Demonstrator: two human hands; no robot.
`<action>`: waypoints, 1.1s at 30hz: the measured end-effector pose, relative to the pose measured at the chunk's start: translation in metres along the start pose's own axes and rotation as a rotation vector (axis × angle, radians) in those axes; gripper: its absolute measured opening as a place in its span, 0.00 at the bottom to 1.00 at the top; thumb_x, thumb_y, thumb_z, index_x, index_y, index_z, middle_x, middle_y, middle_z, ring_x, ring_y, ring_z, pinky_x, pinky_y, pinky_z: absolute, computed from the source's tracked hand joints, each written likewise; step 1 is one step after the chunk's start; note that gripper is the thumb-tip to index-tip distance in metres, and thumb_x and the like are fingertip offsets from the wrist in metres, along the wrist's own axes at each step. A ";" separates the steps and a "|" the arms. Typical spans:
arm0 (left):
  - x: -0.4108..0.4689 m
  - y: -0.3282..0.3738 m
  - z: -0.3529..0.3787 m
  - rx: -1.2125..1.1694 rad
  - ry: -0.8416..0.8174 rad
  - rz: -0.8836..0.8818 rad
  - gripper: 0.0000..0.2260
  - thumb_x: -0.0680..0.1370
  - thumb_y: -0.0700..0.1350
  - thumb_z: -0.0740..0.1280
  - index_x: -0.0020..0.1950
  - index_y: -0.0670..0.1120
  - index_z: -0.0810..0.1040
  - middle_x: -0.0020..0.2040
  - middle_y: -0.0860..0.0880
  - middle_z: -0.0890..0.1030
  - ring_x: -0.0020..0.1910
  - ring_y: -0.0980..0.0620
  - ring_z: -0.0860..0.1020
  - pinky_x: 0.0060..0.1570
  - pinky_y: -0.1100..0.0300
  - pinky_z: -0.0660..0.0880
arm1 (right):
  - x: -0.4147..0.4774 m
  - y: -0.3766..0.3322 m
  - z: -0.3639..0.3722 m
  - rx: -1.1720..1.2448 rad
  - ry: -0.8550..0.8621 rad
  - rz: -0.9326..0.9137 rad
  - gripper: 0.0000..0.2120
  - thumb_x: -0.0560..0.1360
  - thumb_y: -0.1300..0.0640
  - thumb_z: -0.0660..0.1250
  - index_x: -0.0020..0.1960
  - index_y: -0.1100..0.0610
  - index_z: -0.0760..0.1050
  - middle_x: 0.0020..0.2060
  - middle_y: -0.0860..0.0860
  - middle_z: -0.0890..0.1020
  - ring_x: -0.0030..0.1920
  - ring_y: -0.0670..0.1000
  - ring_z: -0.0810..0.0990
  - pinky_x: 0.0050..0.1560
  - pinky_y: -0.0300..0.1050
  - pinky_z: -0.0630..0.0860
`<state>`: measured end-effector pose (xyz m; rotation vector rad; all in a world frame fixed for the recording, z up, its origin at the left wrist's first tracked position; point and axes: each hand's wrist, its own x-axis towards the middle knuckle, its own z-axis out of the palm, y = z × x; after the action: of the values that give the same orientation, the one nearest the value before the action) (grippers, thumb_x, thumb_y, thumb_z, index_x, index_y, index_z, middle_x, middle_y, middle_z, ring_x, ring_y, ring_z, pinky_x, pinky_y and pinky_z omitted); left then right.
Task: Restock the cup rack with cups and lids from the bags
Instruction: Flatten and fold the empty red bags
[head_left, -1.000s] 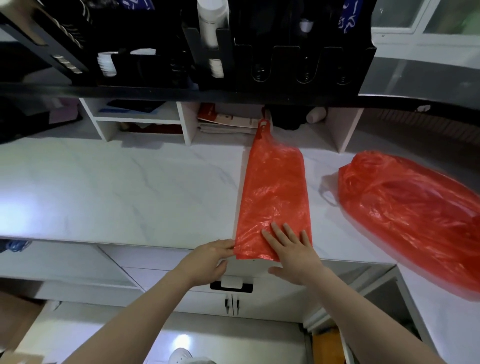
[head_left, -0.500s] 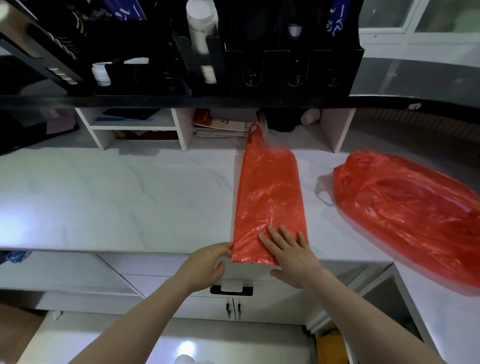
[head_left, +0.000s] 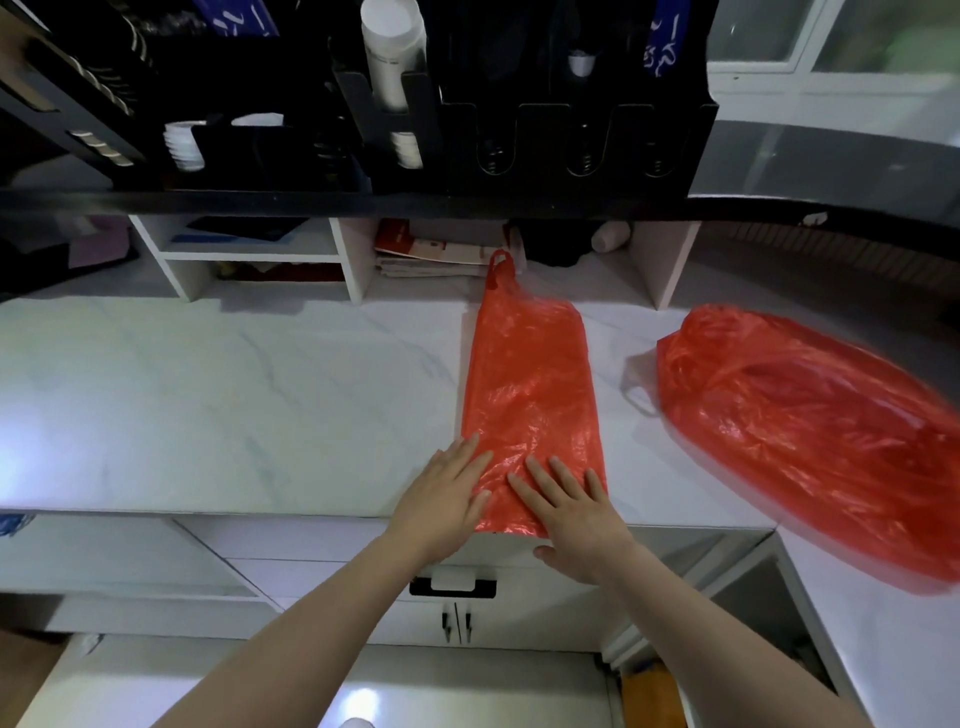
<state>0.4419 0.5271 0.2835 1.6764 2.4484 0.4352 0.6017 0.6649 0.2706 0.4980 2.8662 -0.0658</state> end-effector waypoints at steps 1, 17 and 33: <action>0.010 0.005 0.002 0.024 -0.008 0.008 0.24 0.82 0.53 0.50 0.78 0.49 0.52 0.79 0.51 0.47 0.77 0.54 0.44 0.74 0.58 0.41 | 0.000 0.000 0.000 -0.003 0.000 0.000 0.44 0.76 0.41 0.61 0.75 0.42 0.29 0.76 0.46 0.33 0.76 0.56 0.34 0.72 0.64 0.40; 0.049 0.001 0.035 0.155 -0.176 -0.046 0.34 0.78 0.66 0.44 0.77 0.50 0.37 0.78 0.49 0.38 0.76 0.53 0.37 0.70 0.58 0.34 | -0.019 0.057 0.018 0.062 0.094 0.011 0.43 0.74 0.35 0.58 0.71 0.39 0.27 0.74 0.43 0.34 0.76 0.48 0.35 0.73 0.49 0.36; 0.009 -0.026 0.009 0.089 0.047 0.536 0.34 0.78 0.64 0.56 0.77 0.47 0.55 0.77 0.46 0.57 0.76 0.46 0.56 0.72 0.46 0.57 | -0.041 0.069 0.026 0.178 0.718 -0.116 0.15 0.62 0.61 0.78 0.47 0.55 0.82 0.53 0.51 0.83 0.57 0.54 0.81 0.60 0.63 0.73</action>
<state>0.4183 0.5283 0.2670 2.3829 2.0427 0.4292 0.6680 0.7143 0.2549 0.4558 3.6166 -0.1990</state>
